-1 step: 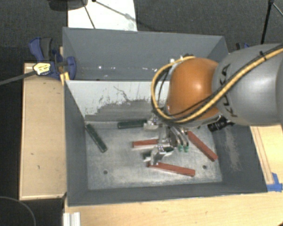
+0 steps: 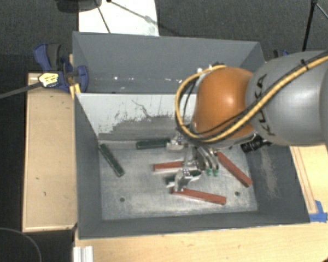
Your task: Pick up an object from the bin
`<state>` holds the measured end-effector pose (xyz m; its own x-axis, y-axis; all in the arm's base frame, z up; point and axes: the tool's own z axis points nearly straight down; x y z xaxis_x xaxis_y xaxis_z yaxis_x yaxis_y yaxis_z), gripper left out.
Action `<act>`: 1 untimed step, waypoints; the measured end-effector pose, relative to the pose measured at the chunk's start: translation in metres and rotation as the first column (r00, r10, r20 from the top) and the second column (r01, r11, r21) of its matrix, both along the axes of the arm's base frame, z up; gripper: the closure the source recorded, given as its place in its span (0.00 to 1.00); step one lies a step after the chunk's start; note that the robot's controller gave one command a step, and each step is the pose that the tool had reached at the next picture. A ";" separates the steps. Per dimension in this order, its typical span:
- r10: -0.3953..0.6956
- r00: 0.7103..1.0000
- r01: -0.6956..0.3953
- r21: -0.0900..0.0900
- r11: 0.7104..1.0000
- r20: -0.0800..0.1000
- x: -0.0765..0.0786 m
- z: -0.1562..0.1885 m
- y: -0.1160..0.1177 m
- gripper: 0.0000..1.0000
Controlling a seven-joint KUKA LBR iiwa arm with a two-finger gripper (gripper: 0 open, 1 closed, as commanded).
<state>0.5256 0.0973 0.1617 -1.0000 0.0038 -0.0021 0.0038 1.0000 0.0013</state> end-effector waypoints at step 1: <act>0.059 0.998 -0.059 0.004 0.998 0.033 0.022 -0.081 -0.023 1.00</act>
Offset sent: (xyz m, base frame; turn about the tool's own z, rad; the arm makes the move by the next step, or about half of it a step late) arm 0.0000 0.0000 0.0000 0.0000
